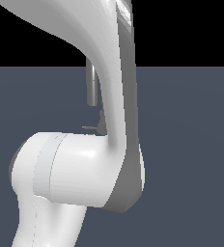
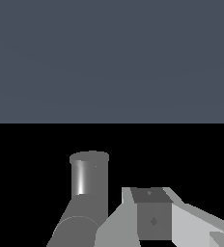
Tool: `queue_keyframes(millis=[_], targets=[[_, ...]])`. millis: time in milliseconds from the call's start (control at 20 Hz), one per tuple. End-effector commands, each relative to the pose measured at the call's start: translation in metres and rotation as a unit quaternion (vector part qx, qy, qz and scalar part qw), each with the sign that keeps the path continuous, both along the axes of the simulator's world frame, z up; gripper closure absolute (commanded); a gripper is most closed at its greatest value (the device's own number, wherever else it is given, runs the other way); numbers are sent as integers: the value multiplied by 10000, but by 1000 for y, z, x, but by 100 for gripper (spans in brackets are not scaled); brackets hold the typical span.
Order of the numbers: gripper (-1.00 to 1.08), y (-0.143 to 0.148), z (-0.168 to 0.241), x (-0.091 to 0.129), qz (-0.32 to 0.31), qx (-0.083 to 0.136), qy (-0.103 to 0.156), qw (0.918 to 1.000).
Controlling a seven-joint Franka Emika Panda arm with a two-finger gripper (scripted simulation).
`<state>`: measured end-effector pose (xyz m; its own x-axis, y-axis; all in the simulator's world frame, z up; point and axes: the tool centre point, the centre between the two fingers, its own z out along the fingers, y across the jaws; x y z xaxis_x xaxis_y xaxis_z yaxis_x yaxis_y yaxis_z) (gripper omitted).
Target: Turn on the faucet by rotating a designated handle.
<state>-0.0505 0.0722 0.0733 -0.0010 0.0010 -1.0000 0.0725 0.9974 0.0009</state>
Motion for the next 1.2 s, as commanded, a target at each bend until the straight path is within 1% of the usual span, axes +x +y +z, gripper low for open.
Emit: queue_keyframes(millis=[0,500,550,1150], targets=[[108,3,7,0,2,1,-5,10000],[108,13,37,2,4,1,-5,10000],[108,9,28,1,-26,-2,52,10000],[108,-3,68,0,-3,0,7,10000]])
